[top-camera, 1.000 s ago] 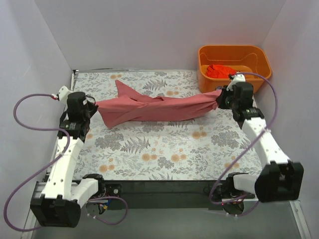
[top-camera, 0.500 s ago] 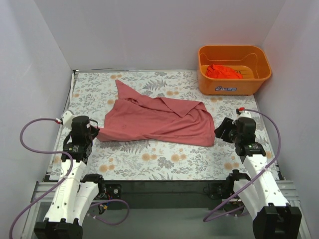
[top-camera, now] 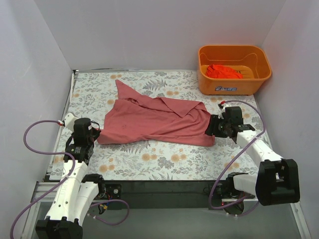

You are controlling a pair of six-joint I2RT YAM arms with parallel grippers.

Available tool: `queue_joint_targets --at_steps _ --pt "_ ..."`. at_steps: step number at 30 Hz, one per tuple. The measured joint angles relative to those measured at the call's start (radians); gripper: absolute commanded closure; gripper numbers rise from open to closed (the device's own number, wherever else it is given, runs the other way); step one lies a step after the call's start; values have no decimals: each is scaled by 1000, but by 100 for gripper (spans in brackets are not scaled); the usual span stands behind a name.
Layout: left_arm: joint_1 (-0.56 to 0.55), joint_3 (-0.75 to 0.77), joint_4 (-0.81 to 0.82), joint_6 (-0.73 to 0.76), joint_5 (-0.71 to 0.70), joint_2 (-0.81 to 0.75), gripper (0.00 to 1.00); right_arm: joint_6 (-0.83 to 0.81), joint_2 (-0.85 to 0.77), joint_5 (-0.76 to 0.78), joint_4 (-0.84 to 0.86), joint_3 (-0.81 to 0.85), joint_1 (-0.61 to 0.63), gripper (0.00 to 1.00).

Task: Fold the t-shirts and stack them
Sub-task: Flatten the tshirt out

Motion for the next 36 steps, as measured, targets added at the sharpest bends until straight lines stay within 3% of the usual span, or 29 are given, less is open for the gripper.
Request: queue_joint_targets --at_steps 9,12,15,16,19,26,33,36 --pt "0 0 10 3 0 0 100 -63 89 -20 -6 34 0 43" --pt "0 0 10 3 0 5 100 -82 106 -30 -6 34 0 50" --pt "0 0 10 3 0 5 100 -100 122 -42 -6 32 0 70" --pt "0 0 10 3 -1 5 100 -102 122 -44 -9 32 0 82" --pt "0 0 10 3 -1 6 100 -111 109 -50 -16 32 0 99" --pt "0 47 -53 -17 0 35 100 -81 -92 -43 -71 -18 0 99" --pt "0 134 -187 -107 19 -29 99 103 -465 -9 -228 -129 -1 99" --pt "0 151 -274 -153 18 -87 96 171 -568 -9 -273 -131 -1 90"
